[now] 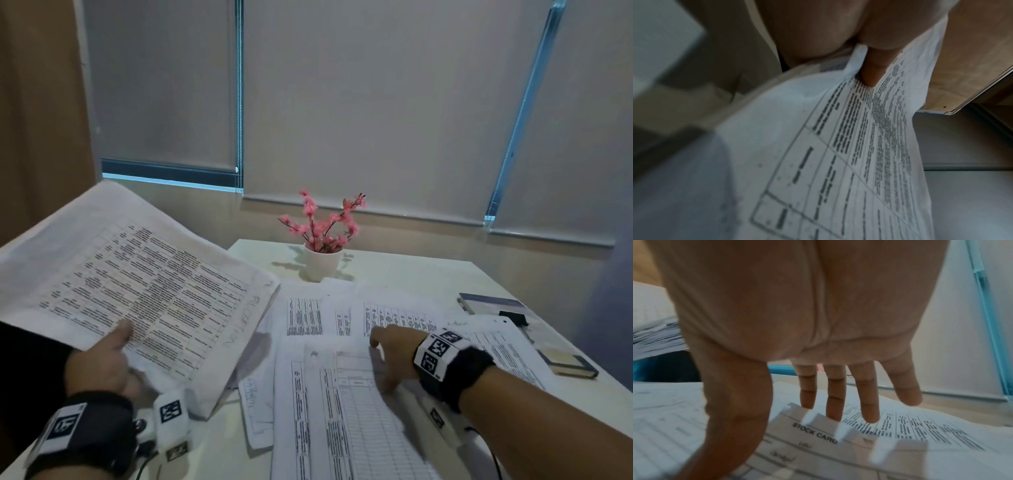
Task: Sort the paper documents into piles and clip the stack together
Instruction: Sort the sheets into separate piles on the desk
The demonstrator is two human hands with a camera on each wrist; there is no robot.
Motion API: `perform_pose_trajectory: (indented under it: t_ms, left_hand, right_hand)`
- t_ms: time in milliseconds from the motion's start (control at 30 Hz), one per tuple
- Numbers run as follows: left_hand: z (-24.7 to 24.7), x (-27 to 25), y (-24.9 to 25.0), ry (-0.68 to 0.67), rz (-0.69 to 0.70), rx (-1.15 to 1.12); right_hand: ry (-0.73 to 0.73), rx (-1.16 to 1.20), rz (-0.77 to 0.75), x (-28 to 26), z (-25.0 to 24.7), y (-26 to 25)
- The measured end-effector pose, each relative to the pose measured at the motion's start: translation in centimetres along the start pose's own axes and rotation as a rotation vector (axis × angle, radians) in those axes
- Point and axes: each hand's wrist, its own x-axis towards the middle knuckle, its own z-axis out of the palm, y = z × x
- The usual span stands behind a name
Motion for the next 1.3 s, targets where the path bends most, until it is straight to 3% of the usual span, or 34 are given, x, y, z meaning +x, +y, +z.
perform_pose_trajectory:
  t_ms: [167, 367, 600, 800, 967, 1167, 1300]
  left_hand:
    - [0.6, 0.0, -0.2, 0.024, 0.036, 0.011]
    - [0.6, 0.3, -0.6, 0.021, 0.098, 0.008]
    - [0.4, 0.7, -0.9, -0.012, 0.109, 0.011]
    - [0.1, 1.4, -1.1, 0.005, 0.145, -0.018]
    - [-0.1, 2.2, -1.5, -0.023, 0.161, -0.019]
    - [0.0, 2.2, -1.5, -0.055, 0.18, -0.042]
    - [-0.1, 2.6, -1.6, -0.027, 0.174, -0.045]
  right_hand:
    - [0.107, -0.048, -0.031, -0.4, 0.1, -0.1]
    - [0.101, -0.029, -0.006, -1.0, -1.5, 1.0]
    - [0.144, 0.181, -0.057, 0.1, -2.2, -1.3]
    - [0.019, 0.105, -0.066, 1.6, 0.0, -3.2]
    - [0.053, -0.009, -0.091, 1.6, -0.3, -3.2]
    - [0.143, 0.09, -0.137, 1.9, -2.3, -3.5]
    - [0.11, 0.003, -0.118, 3.1, -2.2, -4.3]
